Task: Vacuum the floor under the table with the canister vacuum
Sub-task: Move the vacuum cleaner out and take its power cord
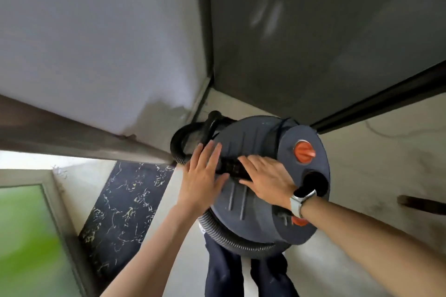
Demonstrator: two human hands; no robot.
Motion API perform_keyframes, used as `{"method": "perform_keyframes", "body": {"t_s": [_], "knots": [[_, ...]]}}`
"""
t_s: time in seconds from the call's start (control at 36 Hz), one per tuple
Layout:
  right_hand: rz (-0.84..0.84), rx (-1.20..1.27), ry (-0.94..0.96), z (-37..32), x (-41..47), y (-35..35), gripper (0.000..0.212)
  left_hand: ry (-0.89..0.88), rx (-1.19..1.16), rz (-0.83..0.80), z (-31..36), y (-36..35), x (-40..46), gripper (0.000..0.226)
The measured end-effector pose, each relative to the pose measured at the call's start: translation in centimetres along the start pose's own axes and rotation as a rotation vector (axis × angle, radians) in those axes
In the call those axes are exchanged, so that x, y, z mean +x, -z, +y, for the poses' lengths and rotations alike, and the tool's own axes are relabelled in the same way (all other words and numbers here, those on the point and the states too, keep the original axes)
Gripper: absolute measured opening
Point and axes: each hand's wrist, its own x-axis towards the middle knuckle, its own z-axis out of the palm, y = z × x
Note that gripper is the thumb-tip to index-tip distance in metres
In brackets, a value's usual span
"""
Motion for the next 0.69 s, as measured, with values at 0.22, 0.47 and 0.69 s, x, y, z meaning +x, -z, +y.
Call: {"method": "perform_keyframes", "body": {"t_s": [0.22,0.47,0.69], "knots": [[-0.232,-0.093,0.408,4.1,-9.2,1.8,0.059,-0.295,-0.058,-0.06,4.0,-7.0,-4.7,0.044],[-0.281,-0.058,0.031,6.9,-19.6,5.3,0.07,-0.322,-0.038,-0.117,12.3,-12.0,-7.9,0.03],[0.031,0.23,-0.824,5.5,-25.7,6.4,0.051,-0.063,-0.326,-0.159,18.6,-13.4,-6.1,0.051]]}}
